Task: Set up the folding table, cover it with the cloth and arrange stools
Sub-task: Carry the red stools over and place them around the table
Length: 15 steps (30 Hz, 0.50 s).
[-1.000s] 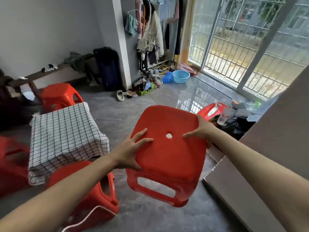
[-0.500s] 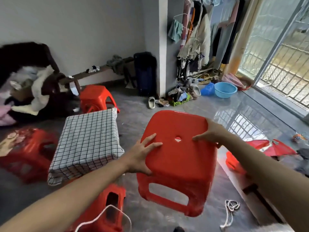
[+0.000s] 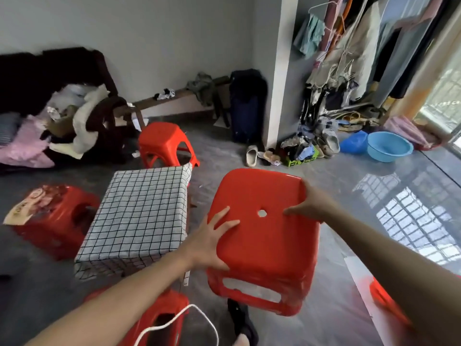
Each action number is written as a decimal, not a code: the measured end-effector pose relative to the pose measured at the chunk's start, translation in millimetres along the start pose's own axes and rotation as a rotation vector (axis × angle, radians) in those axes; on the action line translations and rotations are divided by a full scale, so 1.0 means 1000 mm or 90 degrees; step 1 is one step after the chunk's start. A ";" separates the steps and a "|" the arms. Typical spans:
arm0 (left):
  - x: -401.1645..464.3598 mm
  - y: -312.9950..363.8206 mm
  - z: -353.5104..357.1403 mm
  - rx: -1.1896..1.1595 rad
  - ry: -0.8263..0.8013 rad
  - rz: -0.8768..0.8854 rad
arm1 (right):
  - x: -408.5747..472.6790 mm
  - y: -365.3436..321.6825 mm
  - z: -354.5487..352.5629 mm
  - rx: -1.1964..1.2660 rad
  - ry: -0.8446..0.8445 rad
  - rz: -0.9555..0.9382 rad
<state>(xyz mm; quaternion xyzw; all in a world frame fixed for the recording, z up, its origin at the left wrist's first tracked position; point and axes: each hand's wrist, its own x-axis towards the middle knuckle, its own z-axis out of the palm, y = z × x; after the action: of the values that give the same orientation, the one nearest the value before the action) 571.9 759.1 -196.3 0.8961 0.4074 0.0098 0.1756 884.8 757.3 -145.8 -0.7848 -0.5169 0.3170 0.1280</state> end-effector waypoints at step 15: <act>0.176 -0.131 0.044 -0.029 -0.091 -0.072 | 0.248 -0.007 0.051 -0.016 -0.088 0.051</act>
<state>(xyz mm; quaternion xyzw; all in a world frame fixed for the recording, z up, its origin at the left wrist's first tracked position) 600.9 954.3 -302.0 0.8658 0.4435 -0.0550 0.2250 913.3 975.0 -272.3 -0.7826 -0.4969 0.3685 0.0695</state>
